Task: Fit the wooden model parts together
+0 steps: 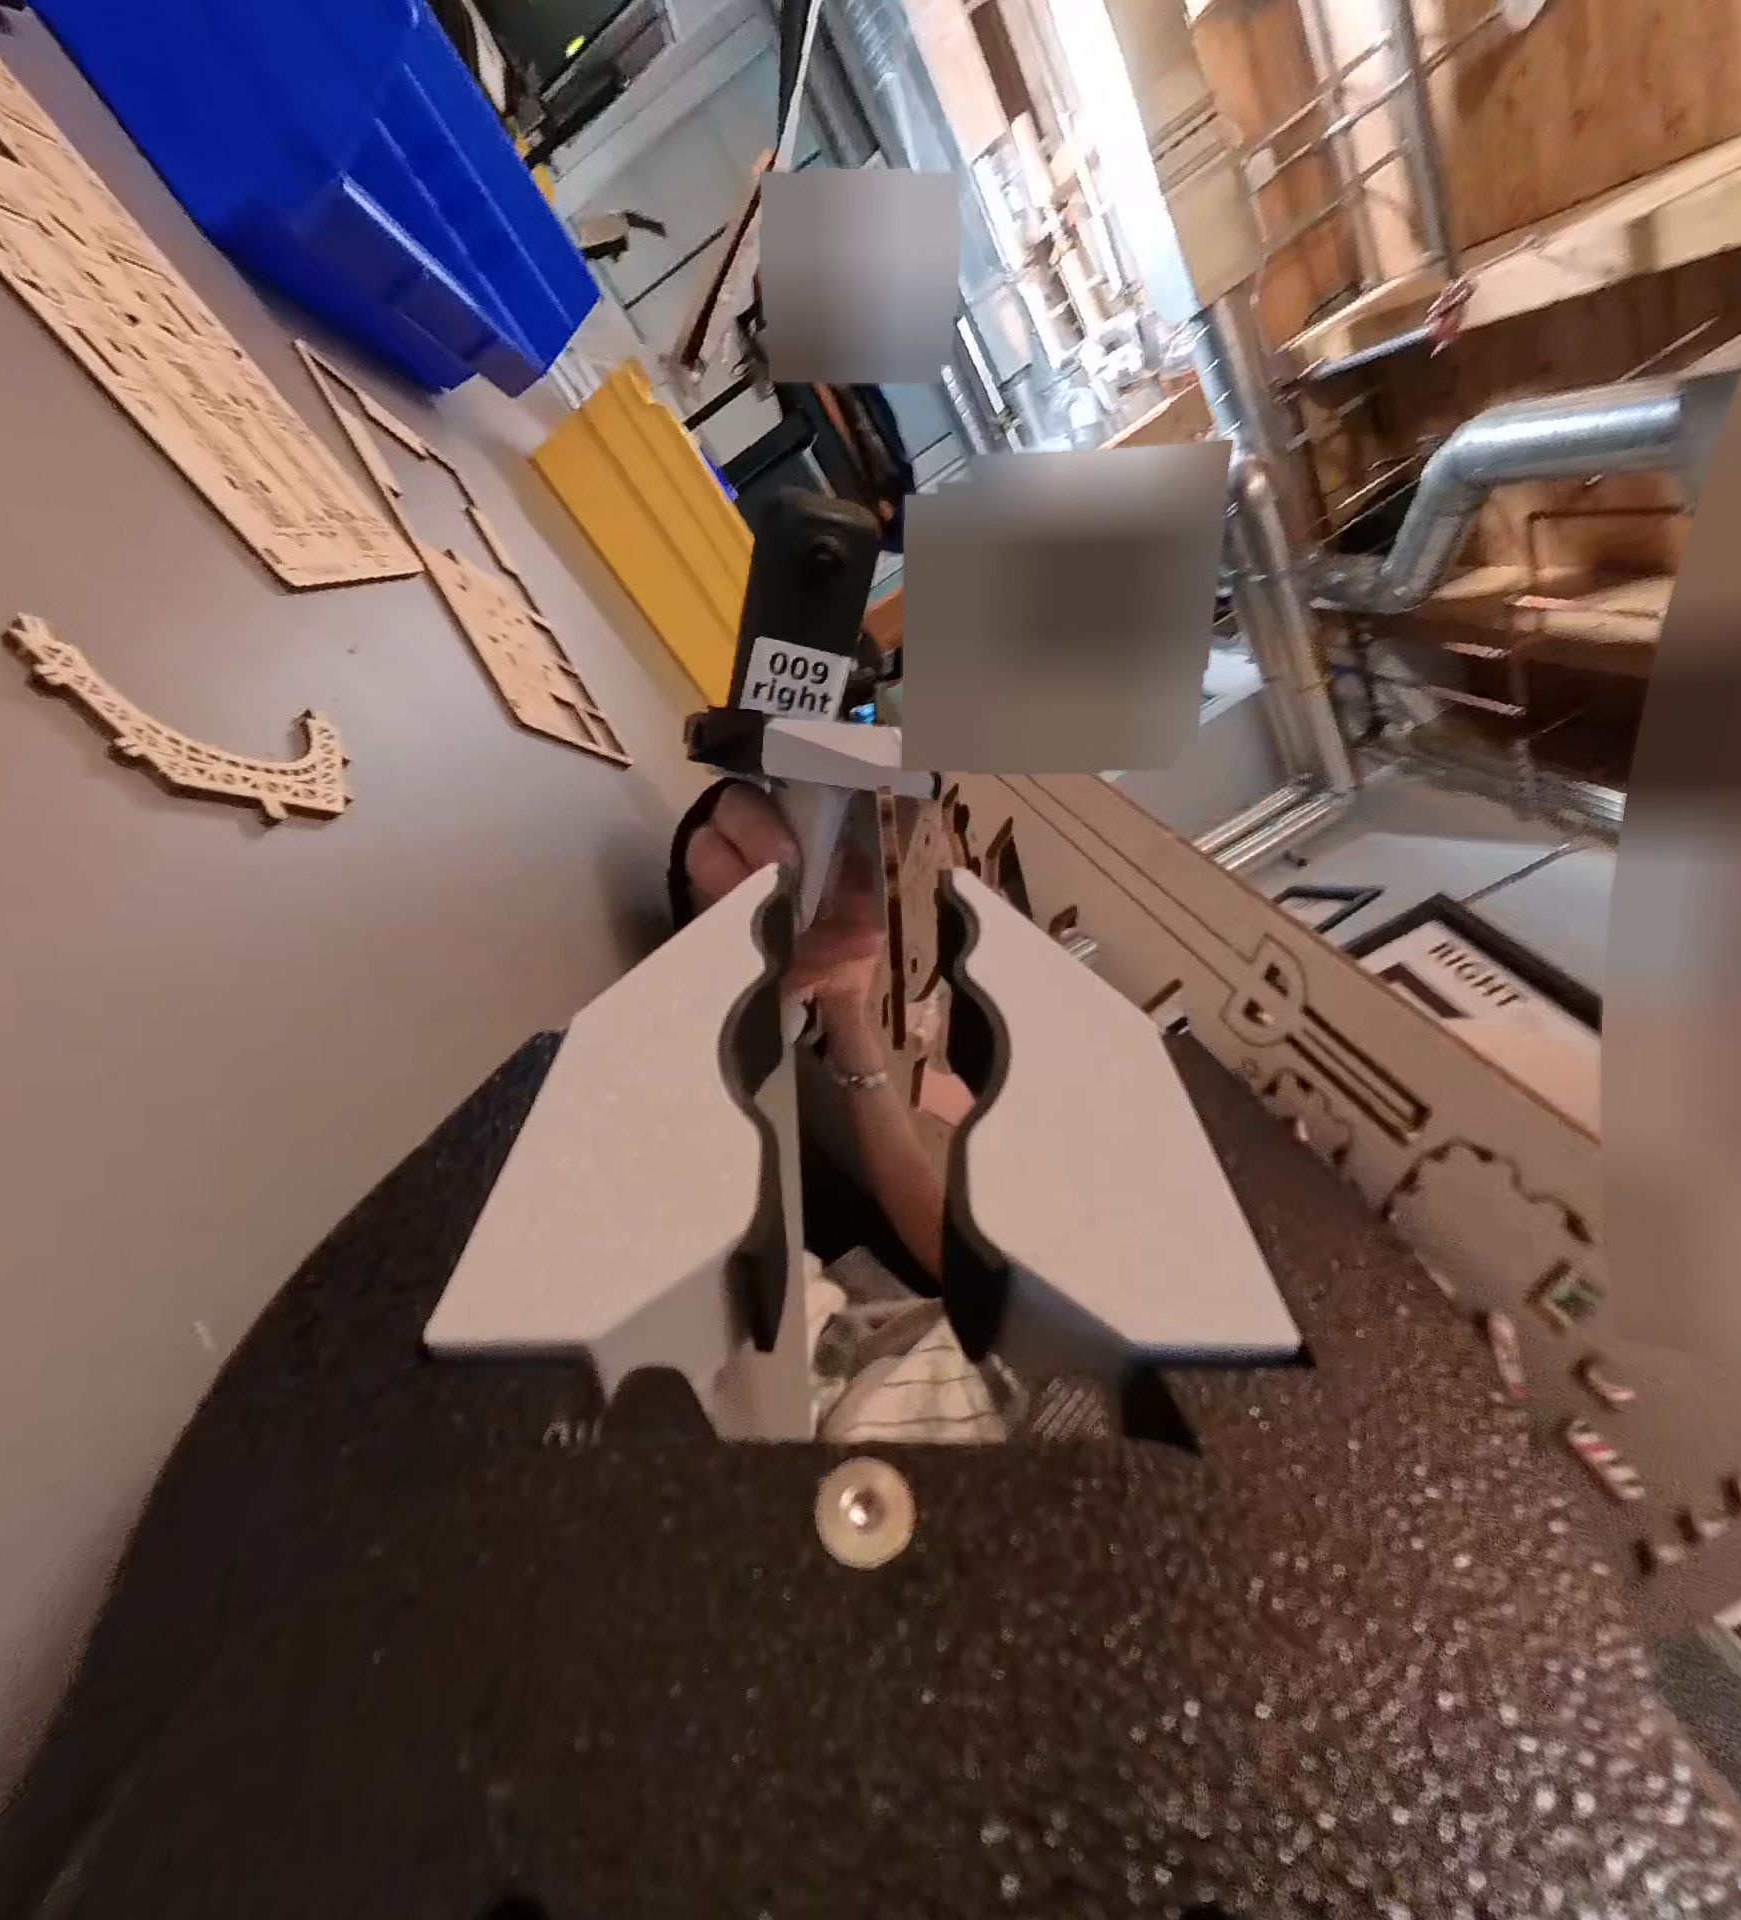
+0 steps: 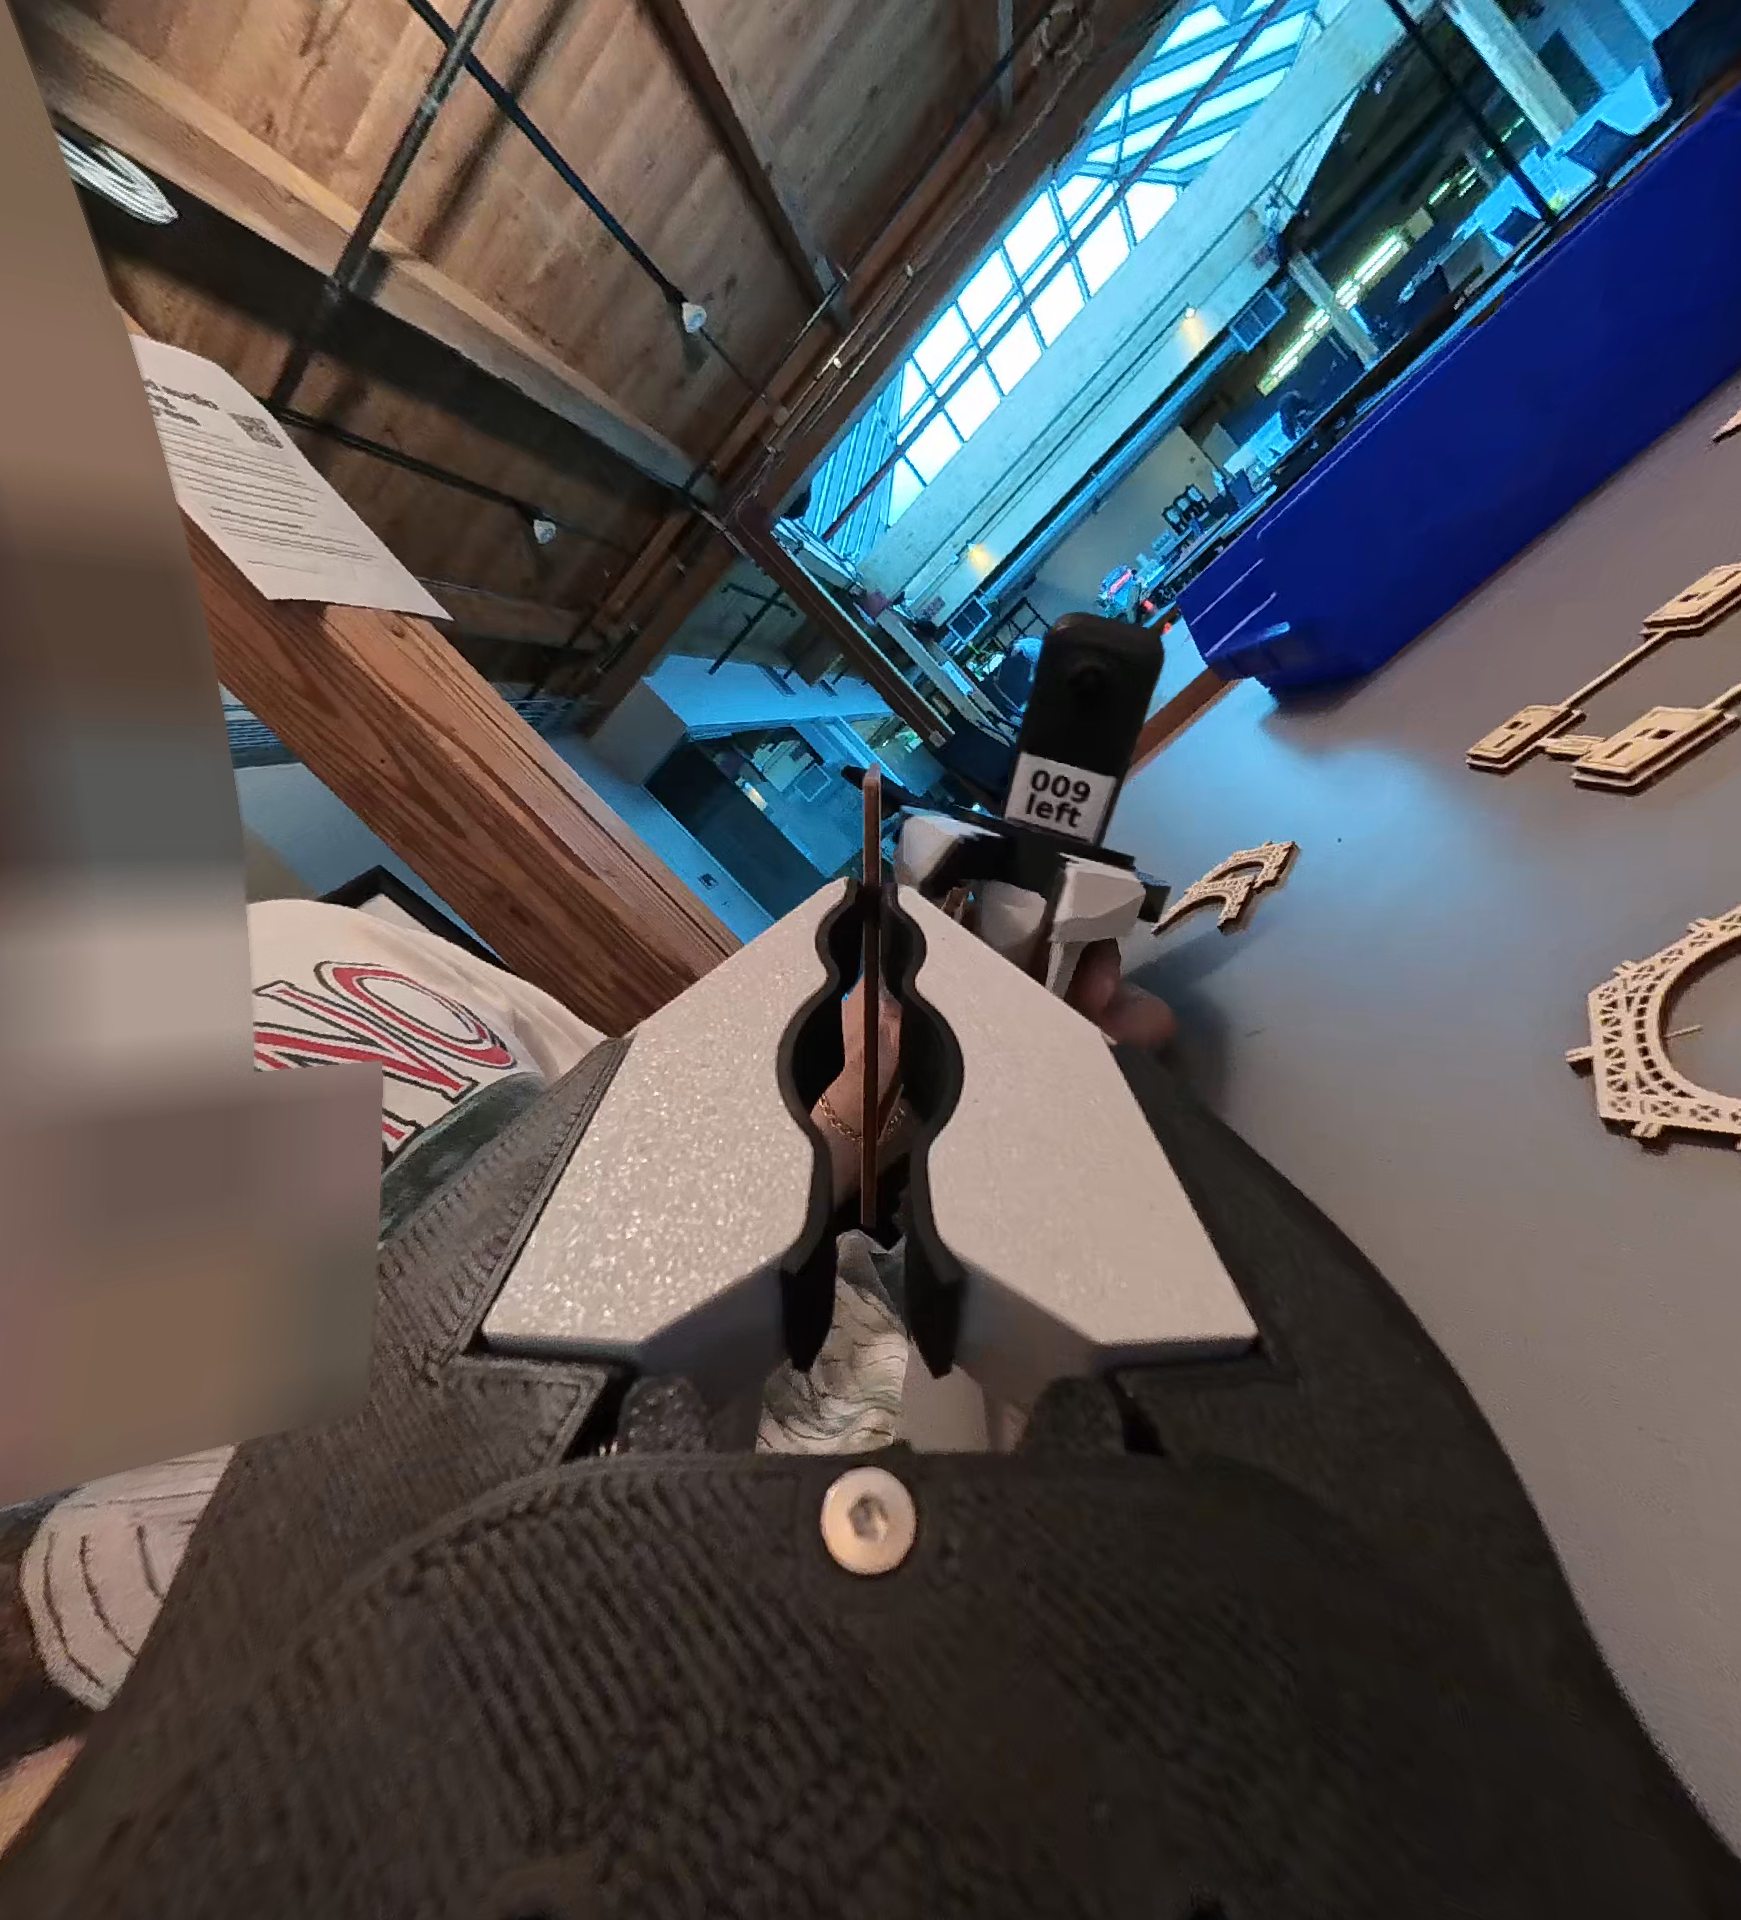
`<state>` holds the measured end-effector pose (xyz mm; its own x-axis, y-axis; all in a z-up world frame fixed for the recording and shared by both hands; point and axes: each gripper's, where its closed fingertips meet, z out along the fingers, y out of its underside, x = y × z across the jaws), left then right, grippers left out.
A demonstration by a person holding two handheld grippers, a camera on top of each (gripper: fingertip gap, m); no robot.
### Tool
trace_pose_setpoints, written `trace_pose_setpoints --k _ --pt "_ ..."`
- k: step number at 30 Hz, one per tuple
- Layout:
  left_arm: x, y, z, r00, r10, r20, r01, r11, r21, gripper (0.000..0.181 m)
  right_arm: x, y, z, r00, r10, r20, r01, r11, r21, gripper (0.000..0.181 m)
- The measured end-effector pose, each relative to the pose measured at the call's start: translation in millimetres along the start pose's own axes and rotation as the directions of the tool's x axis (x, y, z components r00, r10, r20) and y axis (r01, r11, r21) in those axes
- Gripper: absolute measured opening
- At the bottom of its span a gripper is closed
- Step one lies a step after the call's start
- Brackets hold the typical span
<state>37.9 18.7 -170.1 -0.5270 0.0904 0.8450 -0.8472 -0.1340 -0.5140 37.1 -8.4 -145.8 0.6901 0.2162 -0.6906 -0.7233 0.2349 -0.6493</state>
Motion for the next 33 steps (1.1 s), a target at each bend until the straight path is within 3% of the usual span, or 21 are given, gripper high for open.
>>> trace_pose_setpoints --k 4,7,13,18,21,25,28,33 --pt "0.8 7.6 6.1 0.999 0.035 0.003 -0.034 0.996 -0.08 0.019 2.1 -3.4 1.9 1.0 0.016 -0.001 -0.016 1.0 0.027 0.001" --pt "4.0 11.1 12.5 0.998 0.066 -0.021 -0.068 0.99 -0.123 0.0 2.7 -3.3 2.6 1.0 0.012 -0.005 -0.012 1.0 0.026 0.001" --pt "-1.9 7.0 16.9 0.994 0.109 0.01 -0.106 0.981 -0.16 0.0 7.9 -6.5 -2.8 0.999 0.006 -0.05 -0.005 1.0 0.029 0.002" --pt "0.5 -6.7 13.5 0.995 0.093 -0.027 -0.095 0.991 -0.096 0.0 12.4 -19.0 -13.8 0.997 0.06 -0.054 -0.054 0.994 0.1 0.001" --pt "3.5 -12.5 9.2 0.995 0.085 -0.048 -0.088 0.993 -0.077 0.0 10.5 -15.2 -12.4 0.998 0.041 -0.054 -0.037 0.997 0.073 0.001" --pt "-16.3 -32.9 -4.7 0.989 0.097 0.109 -0.097 0.995 -0.01 0.0 4.9 -19.4 -16.3 0.999 0.016 -0.029 -0.013 0.995 0.094 0.001" --pt "-33.1 -21.8 -11.8 0.964 0.129 0.23 -0.096 0.984 -0.149 0.0 -4.0 -35.4 -30.0 1.0 0.006 0.018 -0.009 0.983 0.183 0.001" --pt "-58.3 4.3 -7.4 0.897 0.262 0.357 -0.069 0.879 -0.472 0.0 -7.1 -65.6 -62.5 1.0 -0.014 -0.012 0.017 0.946 0.325 0.0"
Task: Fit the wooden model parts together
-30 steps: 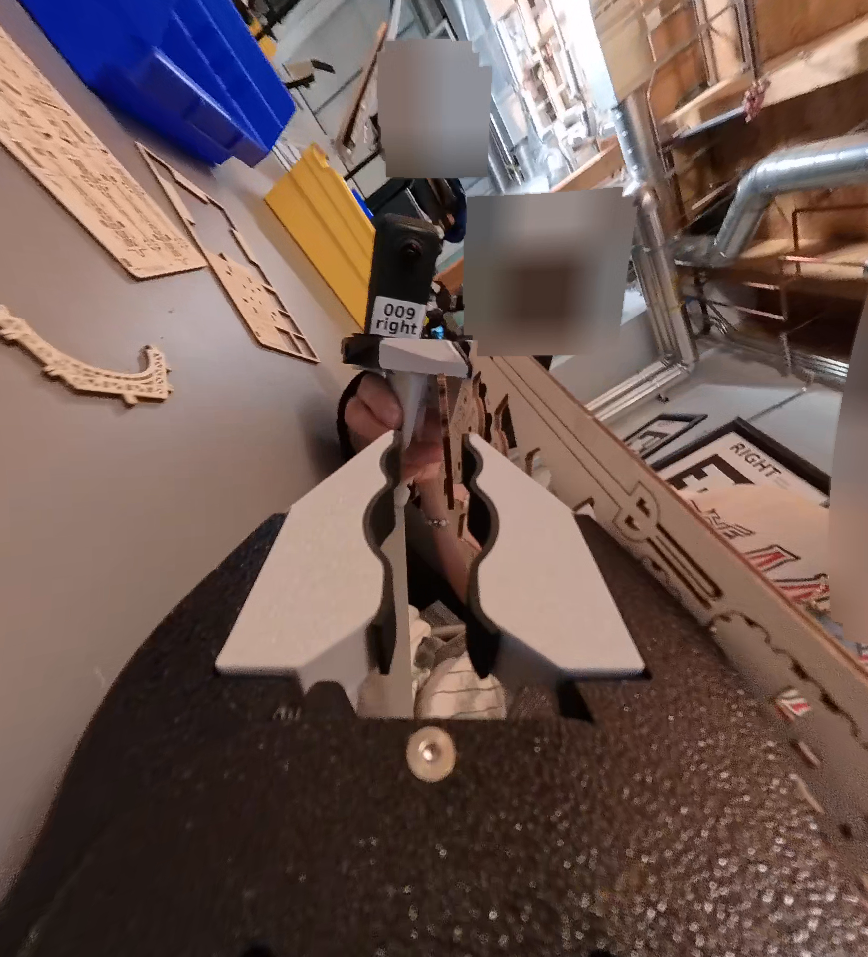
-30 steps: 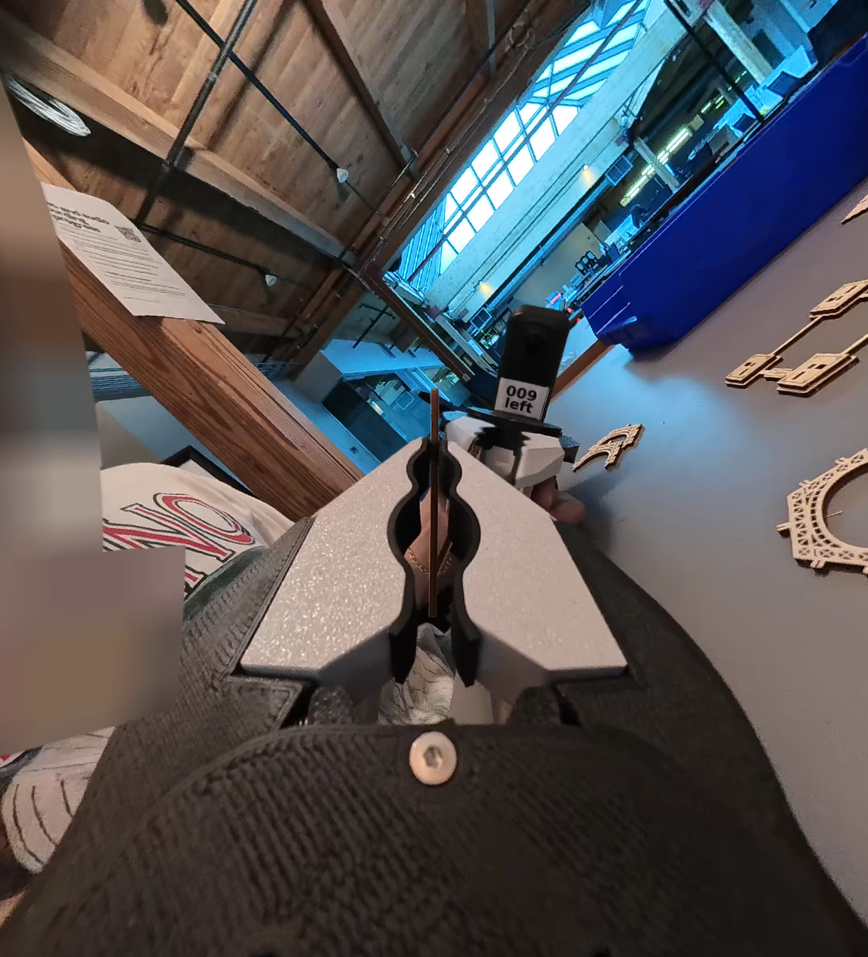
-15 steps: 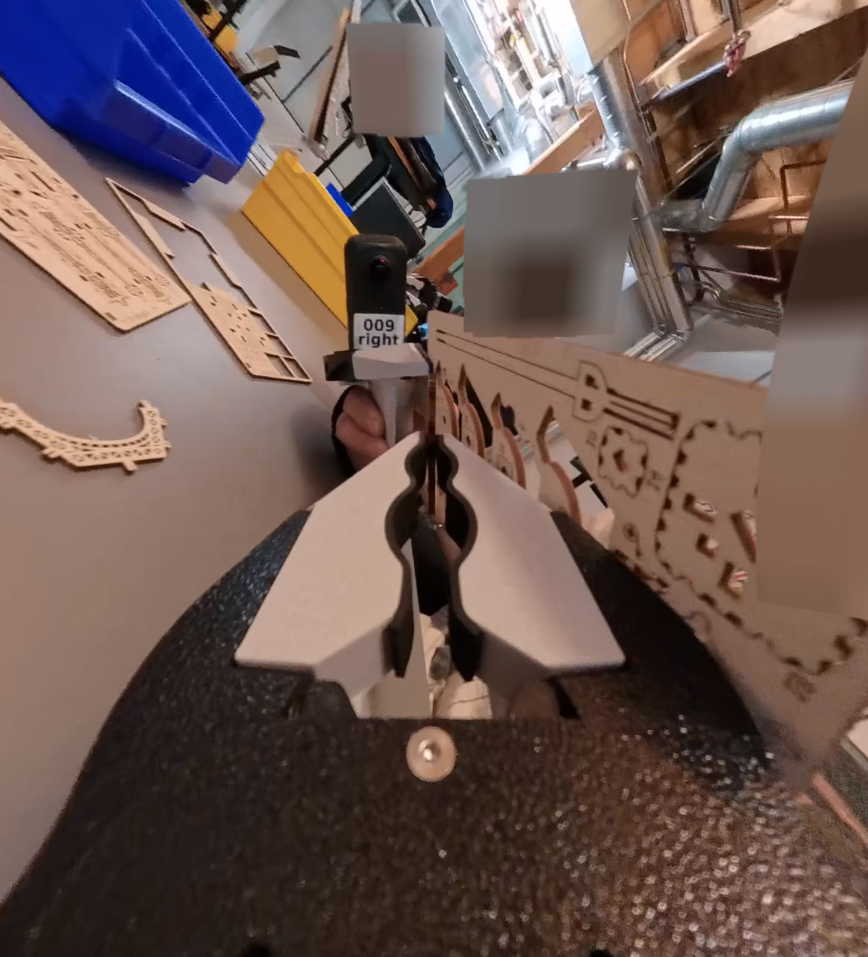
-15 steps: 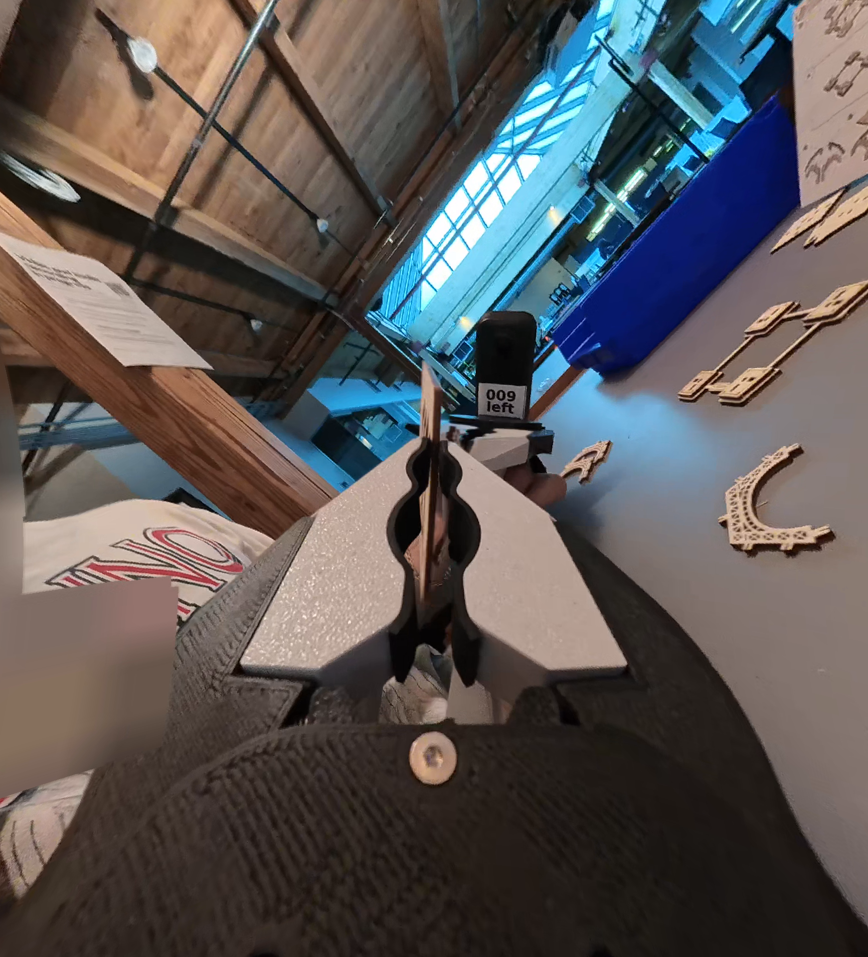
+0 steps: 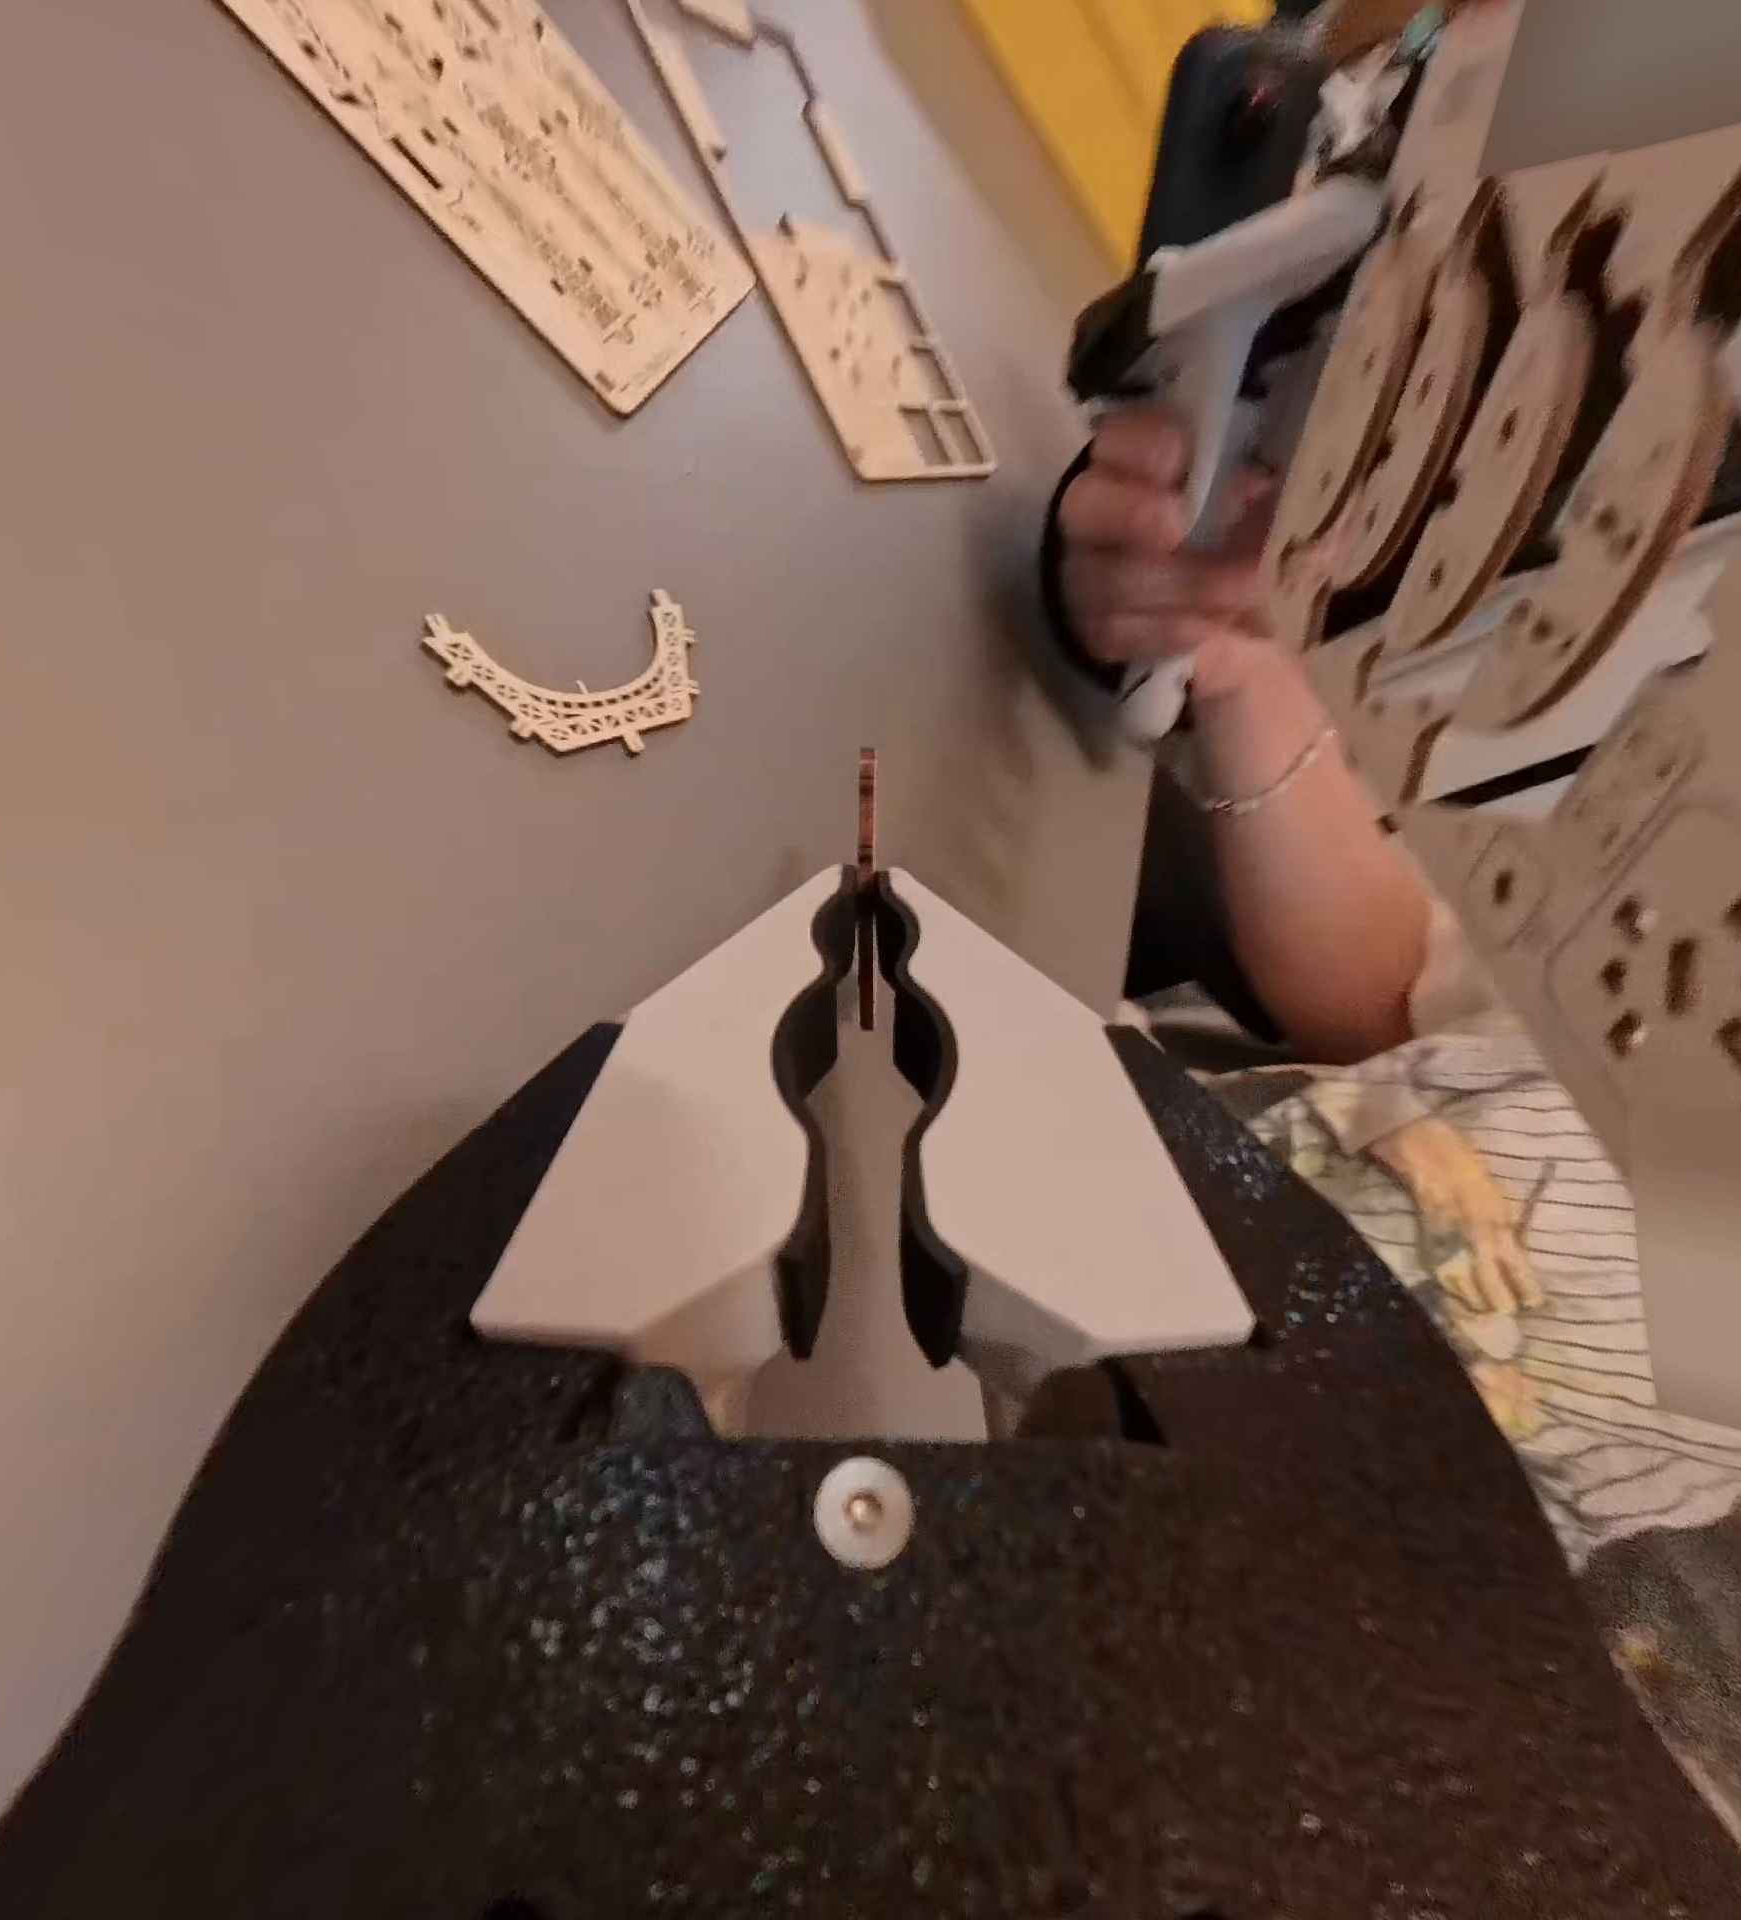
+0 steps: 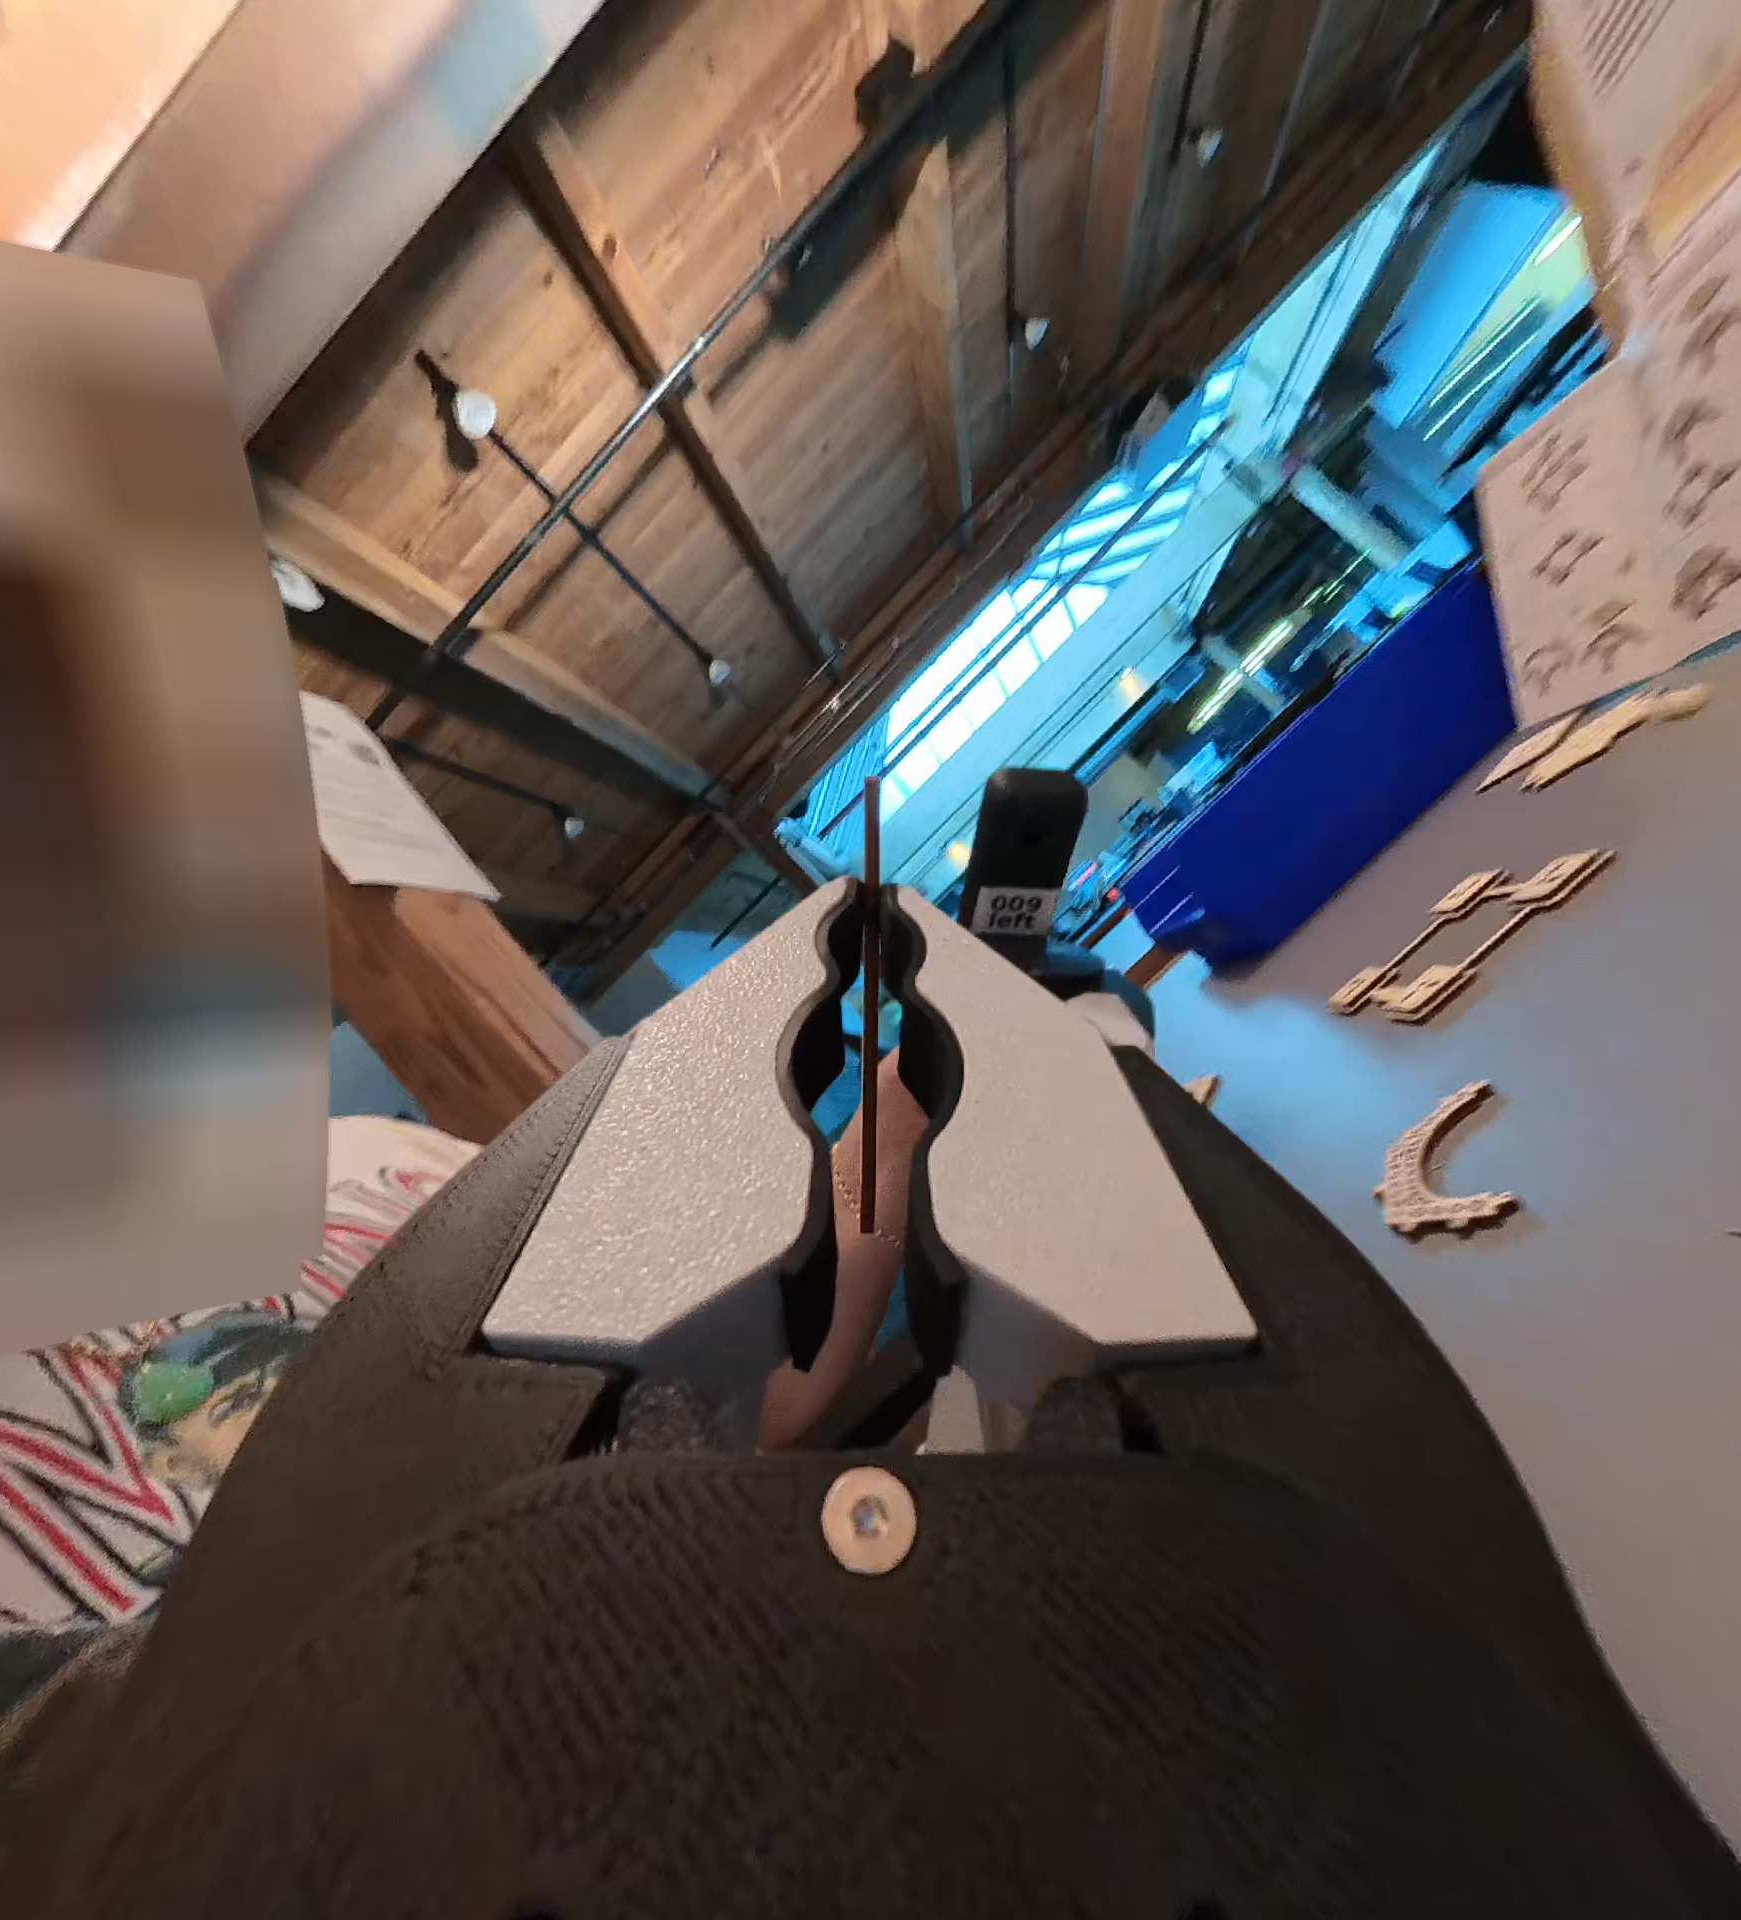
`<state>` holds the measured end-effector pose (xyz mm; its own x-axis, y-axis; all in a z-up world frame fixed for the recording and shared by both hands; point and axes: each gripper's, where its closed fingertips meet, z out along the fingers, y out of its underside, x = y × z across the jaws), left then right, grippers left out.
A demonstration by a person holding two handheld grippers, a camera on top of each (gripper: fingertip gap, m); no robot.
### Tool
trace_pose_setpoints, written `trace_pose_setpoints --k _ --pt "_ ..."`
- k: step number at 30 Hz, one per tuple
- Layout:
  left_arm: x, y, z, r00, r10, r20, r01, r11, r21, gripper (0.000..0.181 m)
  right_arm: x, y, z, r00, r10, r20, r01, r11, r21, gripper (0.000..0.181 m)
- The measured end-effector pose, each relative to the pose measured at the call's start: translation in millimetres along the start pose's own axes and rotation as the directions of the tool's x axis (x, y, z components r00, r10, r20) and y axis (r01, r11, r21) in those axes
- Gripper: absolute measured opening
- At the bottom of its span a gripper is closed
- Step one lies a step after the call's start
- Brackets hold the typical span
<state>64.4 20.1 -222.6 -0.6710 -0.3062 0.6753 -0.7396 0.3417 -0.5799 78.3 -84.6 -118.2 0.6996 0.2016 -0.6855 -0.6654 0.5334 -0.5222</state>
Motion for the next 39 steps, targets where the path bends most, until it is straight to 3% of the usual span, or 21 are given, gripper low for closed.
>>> trace_pose_setpoints --k 3,6,9,14,15,17,19,22,25,30,32,34,36,39 --pt "-17.3 -4.7 10.5 0.996 0.013 0.089 -0.005 0.996 -0.087 0.001 4.9 -23.7 -16.0 0.995 -0.047 -0.084 0.055 0.994 0.096 0.001" --pt "-37.0 -14.6 17.2 0.983 0.011 0.183 0.006 0.996 -0.089 0.004 15.9 -38.2 -31.4 0.977 -0.073 -0.199 0.105 0.982 0.154 0.0" --pt "-53.7 -14.4 15.2 0.957 0.014 0.29 0.014 0.995 -0.096 0.03 23.8 -43.2 -40.7 0.962 -0.073 -0.265 0.123 0.976 0.18 0.0" --pt "-40.4 -34.2 -14.9 0.933 0.057 0.356 -0.09 0.993 0.076 0.048 28.0 -44.6 -38.1 0.964 -0.034 -0.263 0.097 0.968 0.232 0.001" --pt "-25.4 -41.6 -21.5 0.948 0.067 0.312 -0.119 0.981 0.15 0.047 26.4 -44.6 -35.1 0.968 -0.026 -0.248 0.089 0.965 0.245 0.001" --pt "18.3 -56.6 -28.8 0.992 0.066 0.103 -0.097 0.938 0.334 0.046 23.7 -45.5 -28.3 0.976 -0.009 -0.22 0.074 0.955 0.287 0.001" --pt "49.4 -63.0 -27.6 0.995 0.08 -0.064 -0.045 0.901 0.431 0.037 23.2 -42.5 -18.3 0.98 0.005 -0.199 0.059 0.947 0.316 0.001" --pt "51.5 -60.8 -14.0 0.994 0.102 -0.045 -0.072 0.894 0.443 0.033 20.6 -27.8 3.9 0.987 0.012 -0.159 0.038 0.95 0.311 0.0" --pt "56.7 -68.0 -20.2 0.989 0.118 -0.087 -0.055 0.848 0.528 0.004 18.3 -14.7 19.6 0.982 -0.036 -0.187 0.088 0.956 0.278 0.001" --pt "55.0 -59.5 -44.5 0.975 0.126 -0.181 -0.011 0.849 0.529 0.0 15.4 4.6 35.4 0.968 -0.137 -0.211 0.155 0.985 0.071 0.004" --pt "48.3 -52.7 -61.0 0.976 0.131 -0.175 -0.03 0.874 0.485 0.0 19.5 11.9 39.1 0.949 -0.204 -0.238 0.203 0.979 -0.03 0.033" --pt "36.0 -37.0 -76.9 0.984 0.104 -0.145 -0.044 0.93 0.366 0.0 25.4 22.4 43.6 0.909 -0.318 -0.27 0.279 0.944 -0.173 0.061" --pt "23.7 -21.7 -92.8 0.99 0.113 -0.083 -0.088 0.962 0.259 0.0 33.4 35.2 53.4 0.866 -0.424 -0.266 0.328 0.882 -0.339 0.075" --pt "19.4 -9.2 -112.2 0.991 0.109 -0.074 -0.098 0.985 0.144 0.0 37.0 48.6 83.4 0.891 -0.419 -0.173 0.304 0.836 -0.457 0.049"
